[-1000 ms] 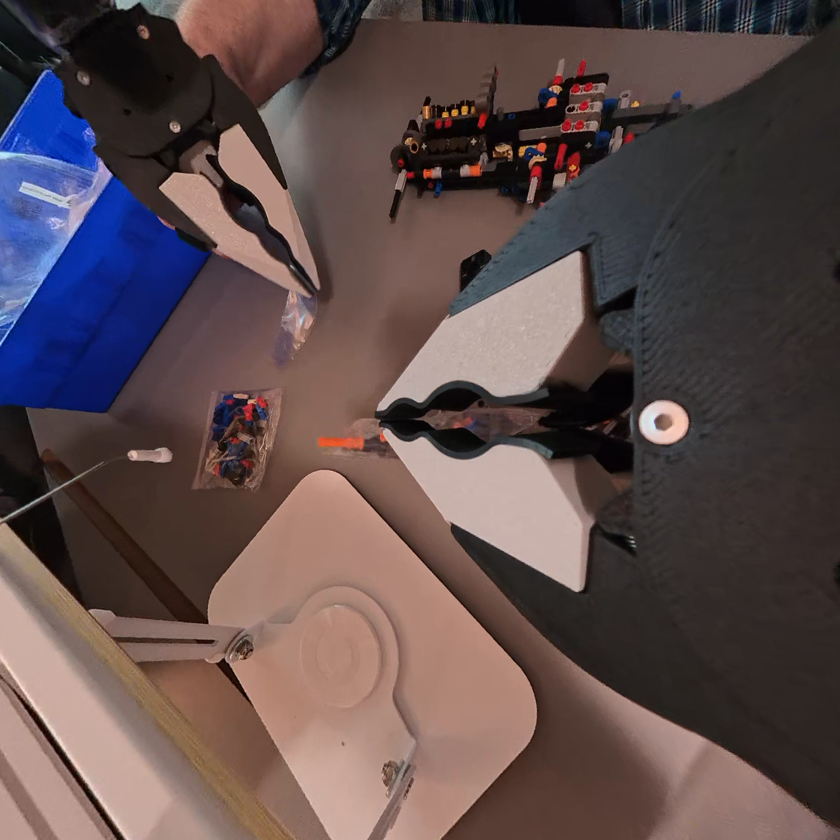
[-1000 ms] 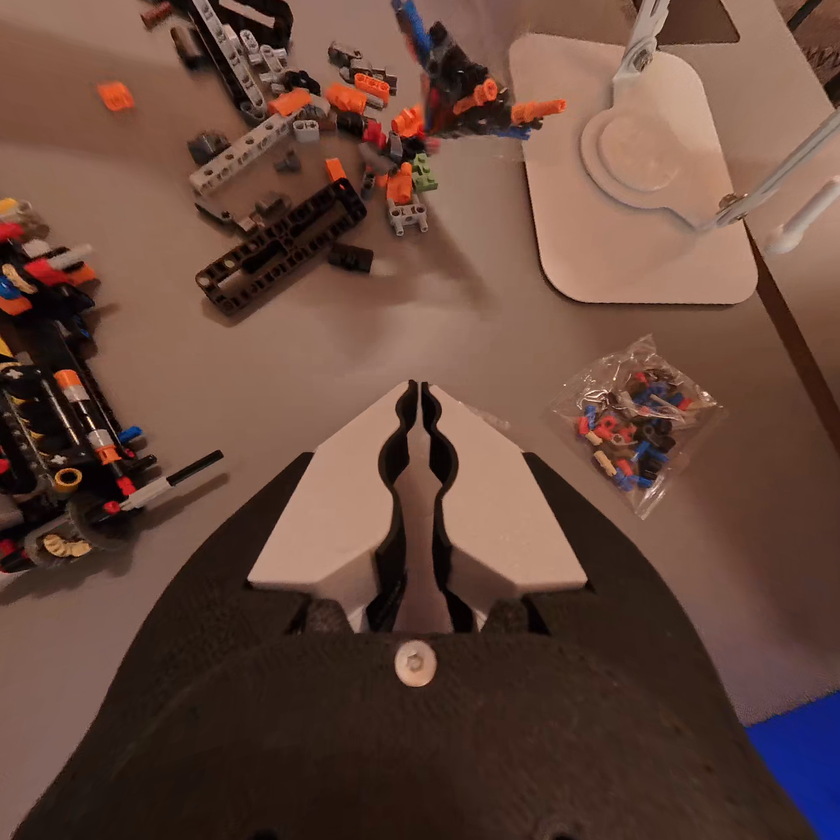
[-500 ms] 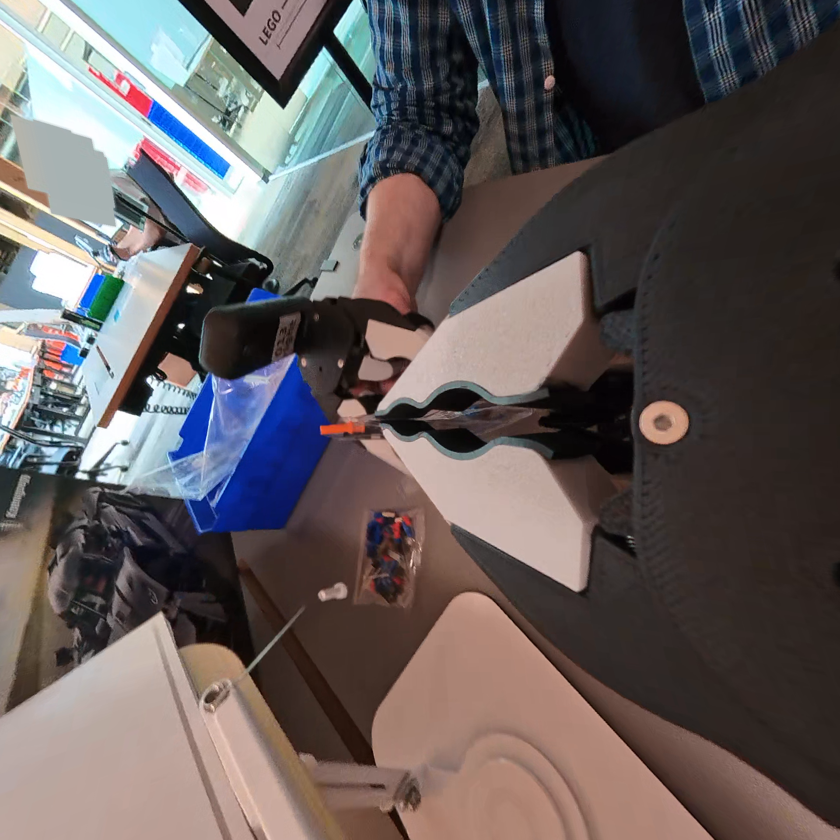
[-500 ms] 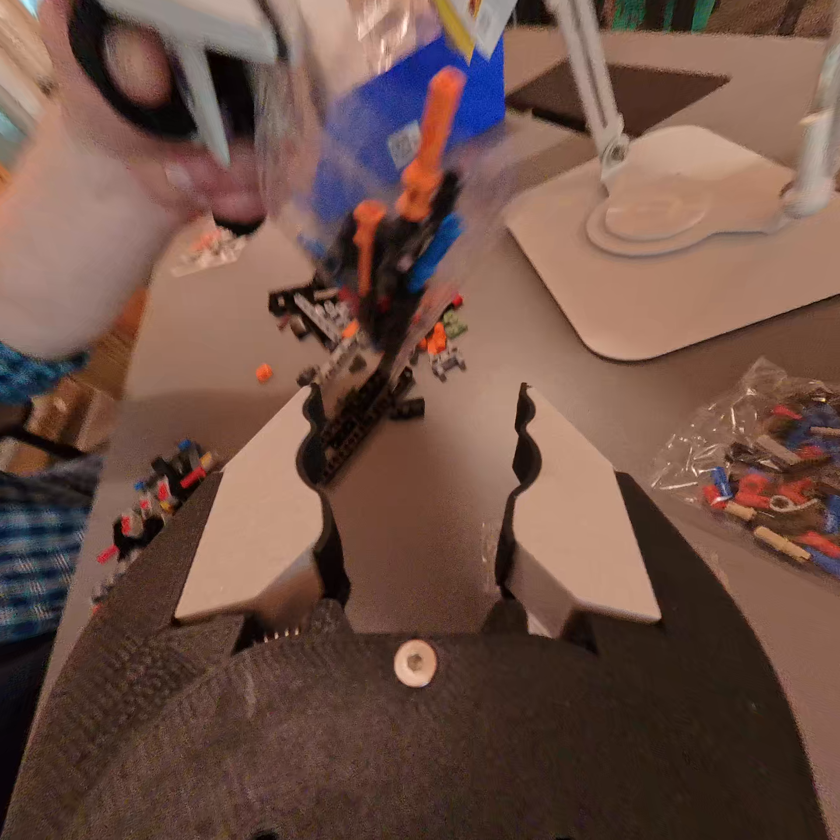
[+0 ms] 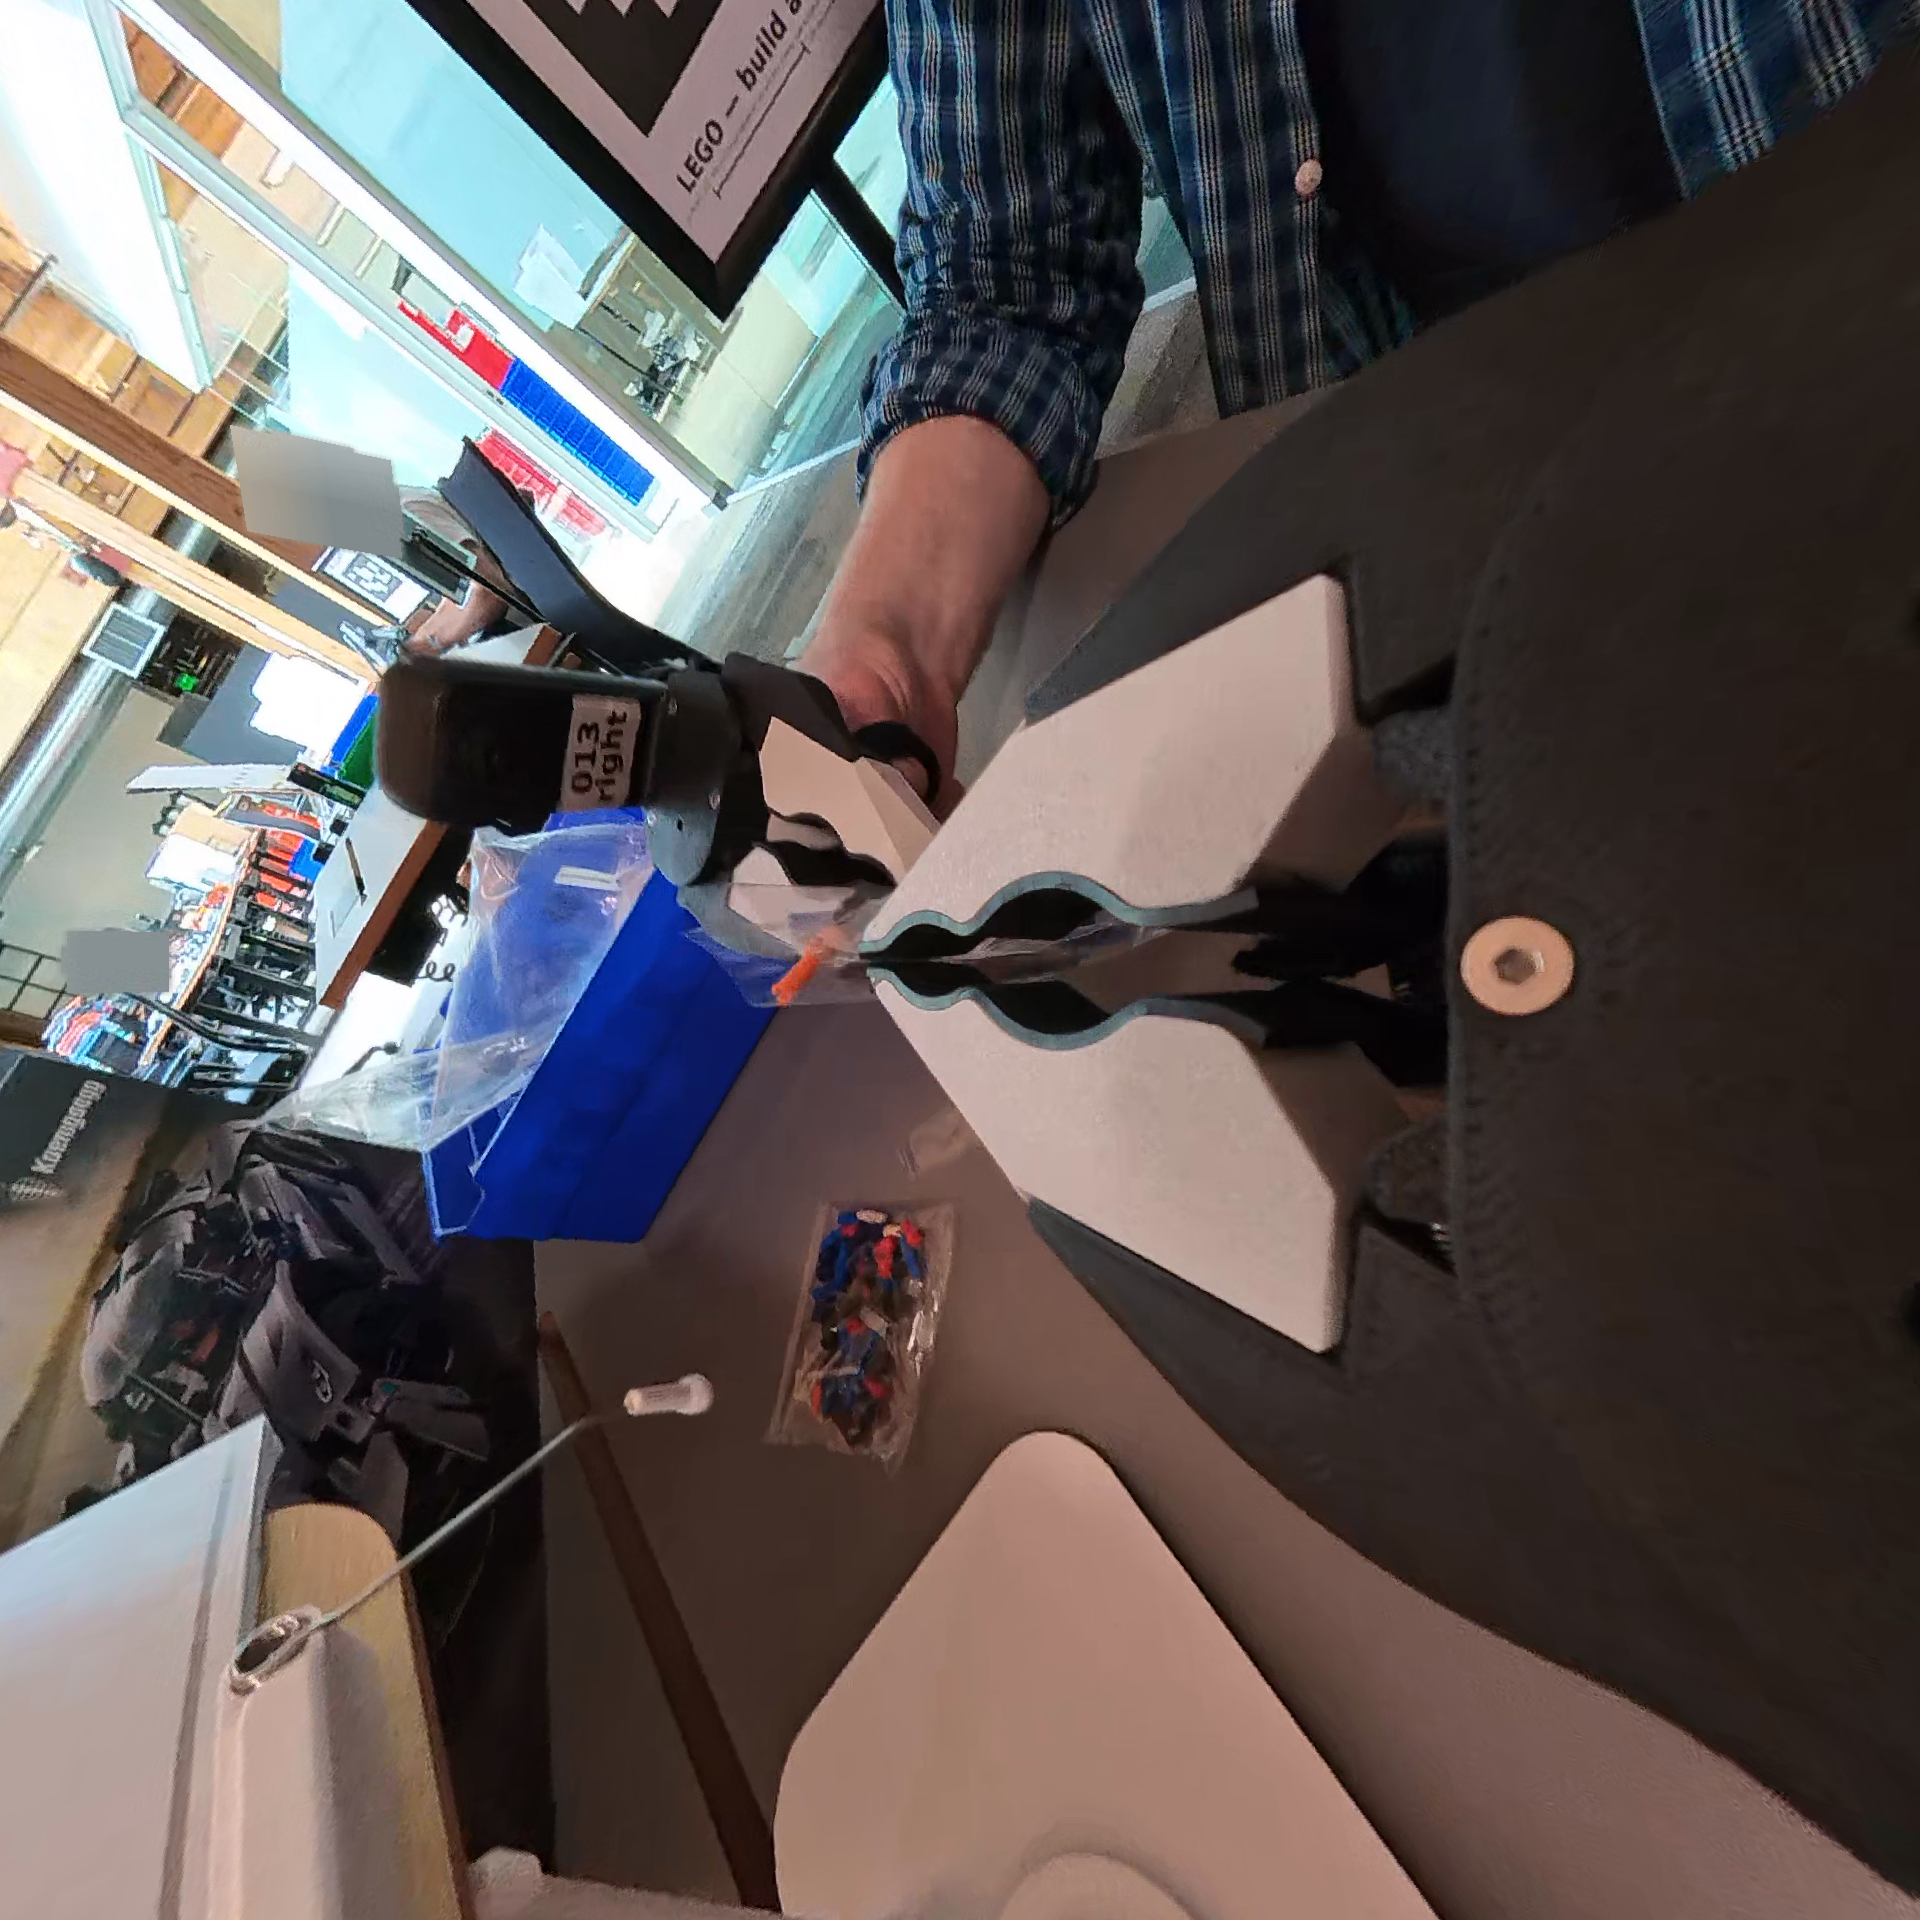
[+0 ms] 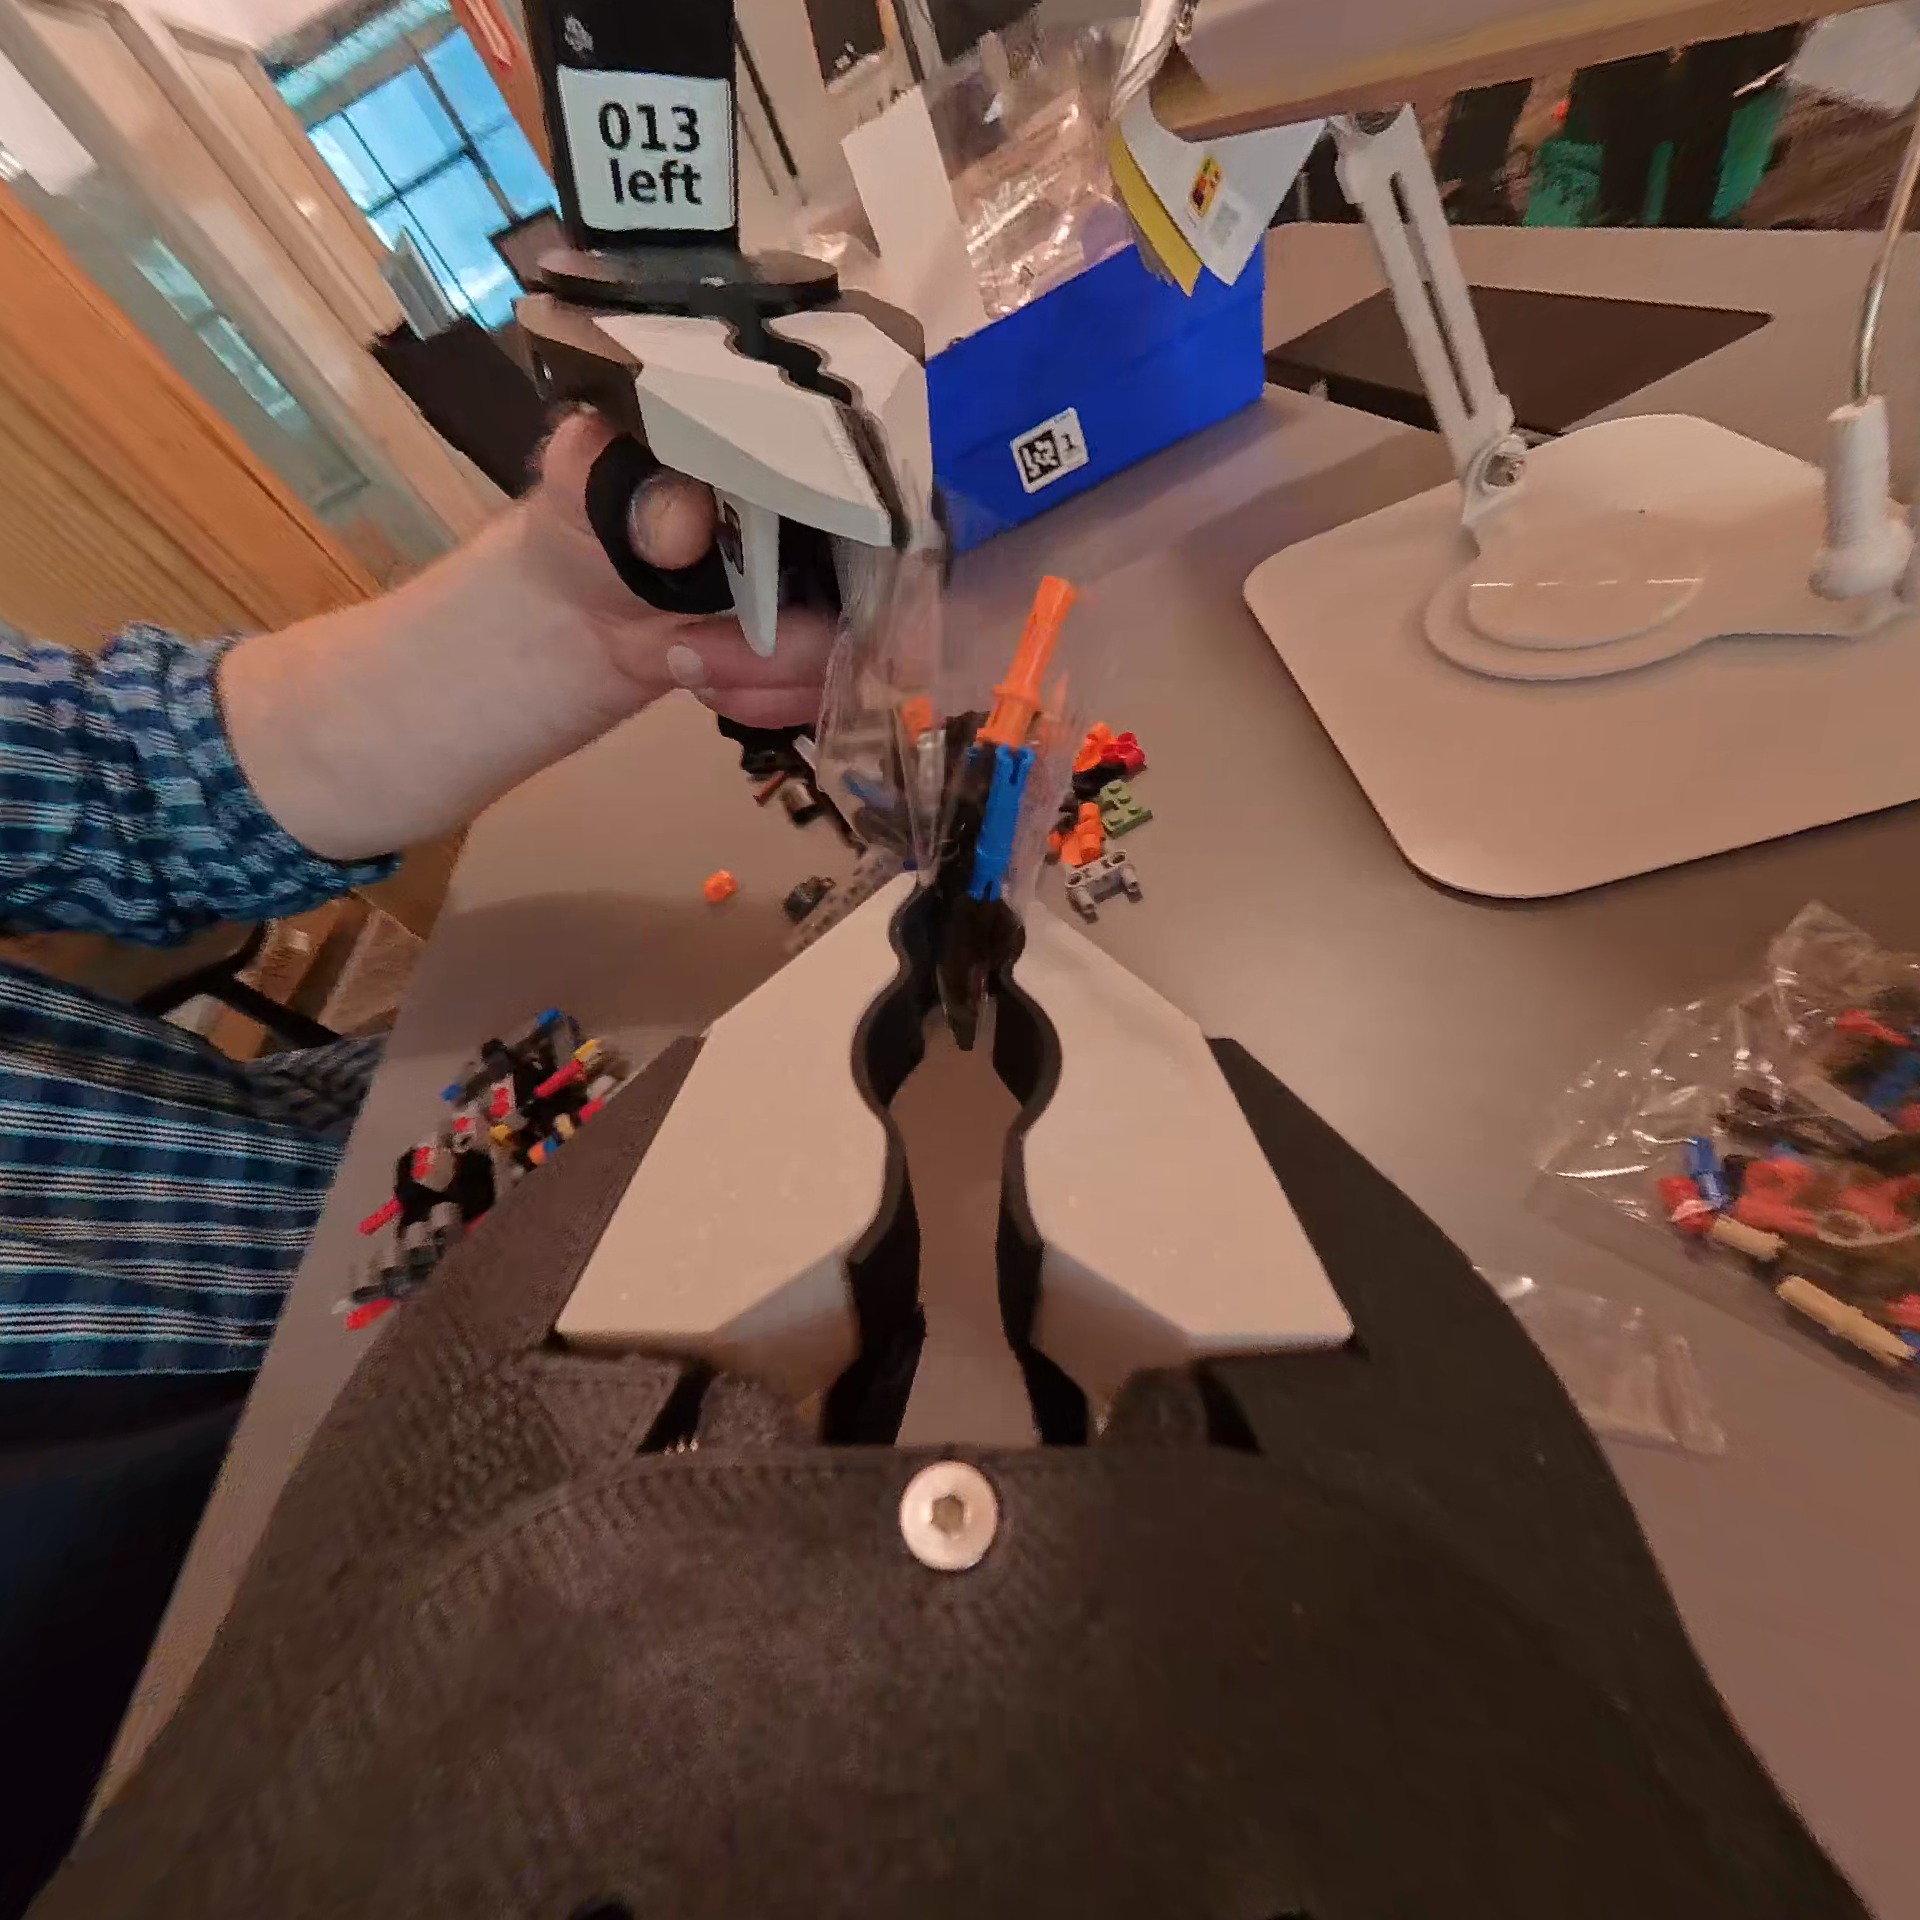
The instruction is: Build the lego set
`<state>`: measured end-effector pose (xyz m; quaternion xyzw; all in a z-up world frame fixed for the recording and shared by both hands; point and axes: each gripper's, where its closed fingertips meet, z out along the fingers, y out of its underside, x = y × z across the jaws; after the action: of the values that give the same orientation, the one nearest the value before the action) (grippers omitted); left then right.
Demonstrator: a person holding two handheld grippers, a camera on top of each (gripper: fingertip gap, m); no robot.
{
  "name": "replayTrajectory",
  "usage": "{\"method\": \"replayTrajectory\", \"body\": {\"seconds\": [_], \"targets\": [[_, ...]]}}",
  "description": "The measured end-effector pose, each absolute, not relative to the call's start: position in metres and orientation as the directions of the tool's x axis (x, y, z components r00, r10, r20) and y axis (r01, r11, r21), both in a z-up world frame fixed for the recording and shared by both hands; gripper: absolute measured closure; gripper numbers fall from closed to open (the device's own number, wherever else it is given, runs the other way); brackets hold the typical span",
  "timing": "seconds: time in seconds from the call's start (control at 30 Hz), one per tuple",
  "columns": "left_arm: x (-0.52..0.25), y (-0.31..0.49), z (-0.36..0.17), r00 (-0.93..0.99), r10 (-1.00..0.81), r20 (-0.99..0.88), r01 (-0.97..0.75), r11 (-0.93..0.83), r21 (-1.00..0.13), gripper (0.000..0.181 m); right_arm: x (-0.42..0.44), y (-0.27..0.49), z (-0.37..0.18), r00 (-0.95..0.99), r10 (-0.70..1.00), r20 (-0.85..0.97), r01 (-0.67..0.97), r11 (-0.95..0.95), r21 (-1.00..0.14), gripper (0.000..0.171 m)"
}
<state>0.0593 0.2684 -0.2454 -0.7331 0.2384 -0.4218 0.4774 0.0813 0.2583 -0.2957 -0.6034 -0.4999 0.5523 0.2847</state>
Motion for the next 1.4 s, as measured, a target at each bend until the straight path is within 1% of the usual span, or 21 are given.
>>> {"method": "replayTrajectory", "body": {"seconds": [0.13, 0.27, 0.3, 0.37, 0.43, 0.5, 0.57, 0.7, 0.8, 0.87, 0.9, 0.93, 1.0, 1.1, 1.17, 1.27, 1.3, 1.33, 1.37, 1.4], "targets": [[0.042, 0.269, -0.254, 0.589, -0.733, 0.341, 0.014, -0.413, -0.911, 0.180, 0.080, 0.264, -0.299, -0.051, 0.964, -0.262, 0.336, -0.230, -0.913, 0.167], [0.015, 0.270, -0.257, 0.661, -0.696, 0.280, -0.026, -0.394, -0.919, 0.167, 0.078, 0.271, -0.302, 0.008, 0.993, -0.121, 0.405, -0.114, -0.907, 0.167], [0.009, 0.268, -0.255, 0.669, -0.692, 0.269, -0.029, -0.386, -0.922, 0.165, 0.077, 0.273, -0.304, 0.019, 0.998, -0.063, 0.440, -0.065, -0.896, 0.167], [-0.004, 0.266, -0.253, 0.694, -0.684, 0.225, -0.059, -0.366, -0.929, 0.165, 0.074, 0.277, -0.306, 0.033, 0.993, 0.114, 0.523, 0.080, -0.849, 0.167], [-0.016, 0.263, -0.252, 0.717, -0.674, 0.178, -0.100, -0.352, -0.931, 0.165, 0.070, 0.280, -0.306, 0.012, 0.948, 0.319, 0.606, 0.247, -0.756, 0.167], [-0.026, 0.259, -0.253, 0.733, -0.663, 0.149, -0.134, -0.355, -0.925, 0.166, 0.061, 0.278, -0.306, -0.047, 0.878, 0.476, 0.660, 0.386, -0.645, 0.167], [-0.037, 0.255, -0.258, 0.748, -0.651, 0.129, -0.161, -0.366, -0.916, 0.166, 0.050, 0.273, -0.310, -0.111, 0.808, 0.579, 0.691, 0.481, -0.540, 0.167], [-0.049, 0.244, -0.270, 0.752, -0.646, 0.133, -0.168, -0.383, -0.908, 0.167, 0.030, 0.262, -0.330, -0.280, 0.631, 0.724, 0.729, 0.630, -0.267, 0.167], [-0.048, 0.234, -0.276, 0.735, -0.670, 0.100, -0.200, -0.356, -0.913, 0.163, 0.018, 0.255, -0.336, -0.368, 0.515, 0.774, 0.719, 0.685, -0.114, 0.168], [-0.039, 0.223, -0.277, 0.704, -0.710, 0.031, -0.261, -0.299, -0.918, 0.156, 0.015, 0.257, -0.336, -0.418, 0.445, 0.792, 0.722, 0.692, -0.008, 0.168], [-0.033, 0.218, -0.279, 0.684, -0.729, -0.016, -0.303, -0.264, -0.916, 0.155, 0.013, 0.258, -0.335, -0.431, 0.431, 0.792, 0.725, 0.689, 0.020, 0.168], [-0.029, 0.214, -0.281, 0.669, -0.740, -0.063, -0.344, -0.234, -0.909, 0.146, 0.012, 0.258, -0.334, -0.441, 0.424, 0.791, 0.724, 0.689, 0.034, 0.168], [-0.023, 0.210, -0.287, 0.648, -0.745, -0.155, -0.419, -0.179, -0.890, 0.139, 0.009, 0.257, -0.333, -0.464, 0.407, 0.787, 0.718, 0.693, 0.065, 0.168], [-0.014, 0.209, -0.300, 0.619, -0.743, -0.256, -0.503, -0.123, -0.856, 0.134, 0.006, 0.255, -0.333, -0.479, 0.406, 0.778, 0.717, 0.692, 0.080, 0.168], [-0.011, 0.212, -0.313, 0.597, -0.734, -0.325, -0.574, -0.109, -0.811, 0.133, 0.007, 0.254, -0.333, -0.479, 0.413, 0.774, 0.720, 0.690, 0.077, 0.168], [0.000, 0.219, -0.316, 0.565, -0.701, -0.434, -0.636, -0.035, -0.771, 0.142, 0.014, 0.255, -0.333, -0.477, 0.423, 0.770, 0.732, 0.676, 0.082, 0.168], [0.004, 0.224, -0.313, 0.568, -0.680, -0.464, -0.646, -0.019, -0.763, 0.154, 0.016, 0.255, -0.333, -0.469, 0.435, 0.768, 0.738, 0.671, 0.070, 0.168], [0.007, 0.229, -0.312, 0.567, -0.659, -0.494, -0.660, -0.004, -0.751, 0.174, 0.019, 0.255, -0.332, -0.453, 0.455, 0.767, 0.750, 0.660, 0.052, 0.168], [0.010, 0.234, -0.312, 0.561, -0.644, -0.520, -0.679, 0.001, -0.734, 0.181, 0.022, 0.256, -0.331, -0.435, 0.469, 0.769, 0.760, 0.650, 0.034, 0.167], [0.014, 0.236, -0.311, 0.550, -0.642, -0.534, -0.685, 0.019, -0.728, 0.181, 0.026, 0.259, -0.330, -0.416, 0.482, 0.771, 0.770, 0.638, 0.017, 0.168]]}}
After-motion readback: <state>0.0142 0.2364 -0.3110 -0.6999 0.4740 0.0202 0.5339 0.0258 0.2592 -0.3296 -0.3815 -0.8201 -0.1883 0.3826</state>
